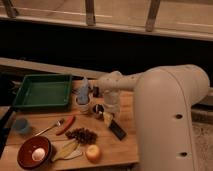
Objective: Place eraser in plastic cup
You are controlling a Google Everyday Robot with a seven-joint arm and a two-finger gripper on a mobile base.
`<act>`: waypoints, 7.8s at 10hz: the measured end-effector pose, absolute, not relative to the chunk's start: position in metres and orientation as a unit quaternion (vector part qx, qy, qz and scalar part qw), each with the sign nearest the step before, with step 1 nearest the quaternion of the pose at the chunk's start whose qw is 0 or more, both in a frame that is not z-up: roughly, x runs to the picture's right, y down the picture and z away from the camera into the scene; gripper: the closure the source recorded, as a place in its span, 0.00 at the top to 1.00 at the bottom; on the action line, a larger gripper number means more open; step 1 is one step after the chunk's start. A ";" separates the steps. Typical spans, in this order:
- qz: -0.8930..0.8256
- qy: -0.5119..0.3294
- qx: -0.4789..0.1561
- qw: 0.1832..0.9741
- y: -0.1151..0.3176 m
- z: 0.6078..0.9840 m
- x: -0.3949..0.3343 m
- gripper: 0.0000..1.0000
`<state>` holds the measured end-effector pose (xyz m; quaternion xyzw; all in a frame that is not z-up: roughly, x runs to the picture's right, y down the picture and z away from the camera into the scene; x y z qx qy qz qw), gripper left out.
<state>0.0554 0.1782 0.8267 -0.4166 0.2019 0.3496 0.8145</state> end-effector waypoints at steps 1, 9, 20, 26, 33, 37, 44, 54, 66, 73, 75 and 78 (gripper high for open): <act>0.351 0.203 -0.418 0.813 0.180 0.829 0.056 0.60; 0.344 0.192 -0.442 0.805 0.196 0.839 0.029 0.33; 0.388 0.150 -0.347 0.841 0.105 0.784 0.042 0.00; 0.377 0.045 -0.280 0.882 -0.008 0.770 -0.042 0.00; 0.285 -0.071 -0.248 0.923 -0.111 0.731 -0.175 0.00; 0.226 -0.185 -0.292 0.911 -0.113 0.710 -0.253 0.00; 0.223 -0.184 -0.296 0.910 -0.111 0.711 -0.251 0.00; 0.146 -0.273 -0.327 0.893 -0.061 0.683 -0.317 0.00; 0.050 -0.315 -0.367 0.874 -0.024 0.660 -0.393 0.00; 0.000 -0.373 -0.397 0.838 0.016 0.643 -0.450 0.00; -0.014 -0.377 -0.404 0.833 0.026 0.639 -0.459 0.00; -0.030 -0.379 -0.415 0.827 0.041 0.638 -0.470 0.00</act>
